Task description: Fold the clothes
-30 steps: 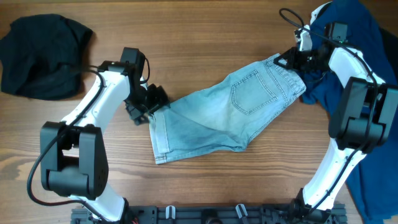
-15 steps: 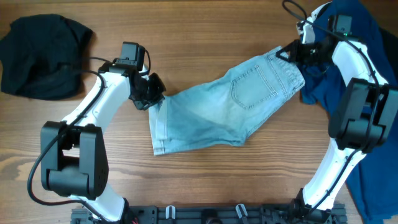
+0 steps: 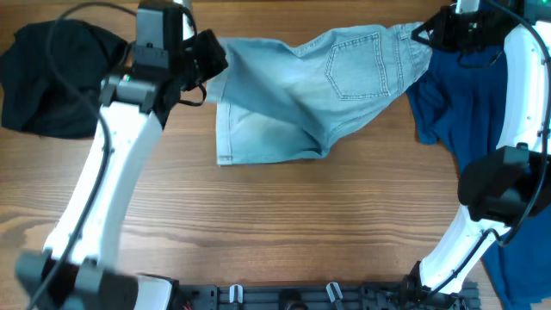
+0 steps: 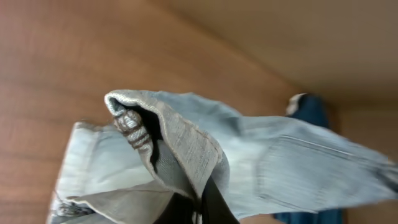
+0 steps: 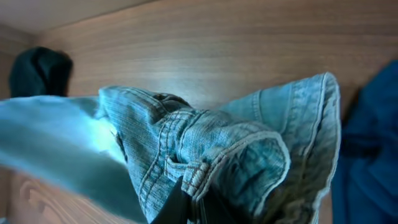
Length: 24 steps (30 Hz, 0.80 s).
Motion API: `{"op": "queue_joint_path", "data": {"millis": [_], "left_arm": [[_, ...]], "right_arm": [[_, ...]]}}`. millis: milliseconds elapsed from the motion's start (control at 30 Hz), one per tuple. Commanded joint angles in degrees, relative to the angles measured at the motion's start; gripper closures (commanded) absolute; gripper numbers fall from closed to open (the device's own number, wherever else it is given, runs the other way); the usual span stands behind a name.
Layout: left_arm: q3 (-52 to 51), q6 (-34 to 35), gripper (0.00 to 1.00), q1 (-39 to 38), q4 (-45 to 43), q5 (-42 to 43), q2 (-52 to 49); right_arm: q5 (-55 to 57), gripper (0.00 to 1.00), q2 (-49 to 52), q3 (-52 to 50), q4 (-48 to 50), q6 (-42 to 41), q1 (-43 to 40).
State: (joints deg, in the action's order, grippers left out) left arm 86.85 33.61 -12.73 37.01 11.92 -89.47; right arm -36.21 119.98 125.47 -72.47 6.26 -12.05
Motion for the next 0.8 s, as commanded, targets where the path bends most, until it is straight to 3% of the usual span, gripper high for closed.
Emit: {"op": "queue_joint_path", "data": {"millis": [0, 233, 367, 600, 767], "left_arm": [[1.16, -3.85, 0.96, -2.73, -0.02, -7.50, 4.94], [1.20, -9.73, 0.96, -3.58, -3.48, -11.04, 7.15], [1.20, -15.10, 0.96, -3.78, -6.25, -13.77, 9.42], [1.20, -22.60, 0.96, -3.78, -17.86, -29.83, 14.49], [1.20, -25.94, 0.96, -3.78, -24.13, -39.06, 18.38]], "right_arm": [[1.66, 0.96, -2.38, 1.29, 1.77, -0.48, 0.04], [1.75, 0.96, -11.76, 1.29, 13.68, -1.73, 0.04], [2.36, 0.96, -18.93, 1.29, 15.30, 2.71, 0.04], [4.83, 0.96, -29.92, 1.29, 20.46, 2.64, 0.04], [5.11, 0.96, -32.11, 1.29, 22.27, -0.52, 0.04]]}}
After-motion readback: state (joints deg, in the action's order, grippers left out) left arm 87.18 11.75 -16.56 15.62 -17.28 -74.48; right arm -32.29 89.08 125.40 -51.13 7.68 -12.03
